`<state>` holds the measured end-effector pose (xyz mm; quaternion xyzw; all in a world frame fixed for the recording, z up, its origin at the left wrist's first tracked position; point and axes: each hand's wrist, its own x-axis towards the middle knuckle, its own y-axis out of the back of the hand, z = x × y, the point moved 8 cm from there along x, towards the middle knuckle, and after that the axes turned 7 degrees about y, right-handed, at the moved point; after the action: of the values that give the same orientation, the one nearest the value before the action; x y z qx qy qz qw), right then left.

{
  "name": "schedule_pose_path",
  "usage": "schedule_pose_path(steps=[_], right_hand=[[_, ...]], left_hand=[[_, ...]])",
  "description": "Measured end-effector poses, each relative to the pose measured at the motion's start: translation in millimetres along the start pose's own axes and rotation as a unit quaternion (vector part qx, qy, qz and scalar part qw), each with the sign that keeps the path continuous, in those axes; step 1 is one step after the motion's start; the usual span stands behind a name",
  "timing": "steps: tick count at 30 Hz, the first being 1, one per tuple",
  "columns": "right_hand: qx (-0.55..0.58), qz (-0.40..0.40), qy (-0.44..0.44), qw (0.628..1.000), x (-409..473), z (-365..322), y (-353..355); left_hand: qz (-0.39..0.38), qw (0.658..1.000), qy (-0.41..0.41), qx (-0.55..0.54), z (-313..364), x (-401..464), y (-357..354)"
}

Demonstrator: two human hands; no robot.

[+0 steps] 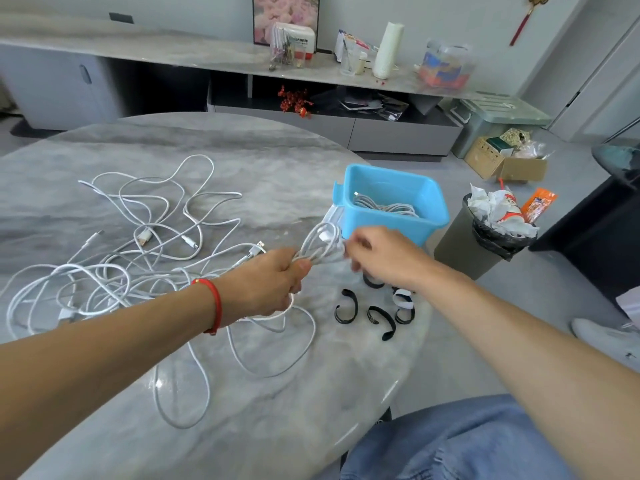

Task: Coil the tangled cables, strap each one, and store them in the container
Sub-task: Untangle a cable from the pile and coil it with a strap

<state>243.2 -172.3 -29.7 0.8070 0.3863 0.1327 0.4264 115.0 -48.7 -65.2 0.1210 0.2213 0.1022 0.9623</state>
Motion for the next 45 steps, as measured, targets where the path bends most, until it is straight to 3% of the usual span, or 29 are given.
schedule_pose_path(steps=[1, 3, 6, 10, 13, 15, 18, 20, 24, 29, 36, 45], right_hand=[[-0.051, -0.045, 0.017, 0.998, -4, 5, -8], [-0.012, -0.1, 0.011, 0.995, -12, 17, -20], [-0.04, -0.08, 0.021, 0.996, -14, 25, -22], [-0.203, -0.151, 0.065, 0.965, -31, 33, -56], [-0.256, -0.121, 0.117, 0.952, -31, 22, -67], [-0.219, -0.116, 0.127, 0.961, -28, 14, -60], [0.017, -0.138, 0.108, 0.984, -33, -5, -43], [0.16, -0.109, 0.114, 0.974, -38, -22, -29], [0.232, -0.02, 0.107, 0.967, -39, -33, -11], [0.189, 0.018, 0.09, 0.978, -39, -30, -8], [0.016, 0.126, 0.186, 0.974, -44, -52, 3], [0.057, 0.165, 0.179, 0.968, -44, -44, -6]], left_hand=[[-0.002, 1.0, 0.012, 0.009, -5, 1, 0], [-0.004, 0.998, 0.037, 0.046, -13, 3, -3], [0.018, 0.996, 0.054, 0.063, -17, 9, -3], [0.009, 0.998, 0.059, -0.009, -15, 12, -5], [0.0, 0.998, 0.062, -0.018, -14, 12, -7], [0.0, 0.998, 0.062, -0.01, -12, 12, -6], [-0.01, 0.998, 0.057, 0.023, -9, 7, -6], [-0.03, 0.997, 0.053, 0.055, -6, 2, -9], [-0.089, 0.993, 0.065, 0.049, 0, -7, -24], [-0.132, 0.987, 0.065, 0.063, 3, -13, -28], [-0.18, 0.978, 0.06, 0.092, 2, -17, -41], [-0.237, 0.97, 0.056, 0.002, 7, -24, -47]])
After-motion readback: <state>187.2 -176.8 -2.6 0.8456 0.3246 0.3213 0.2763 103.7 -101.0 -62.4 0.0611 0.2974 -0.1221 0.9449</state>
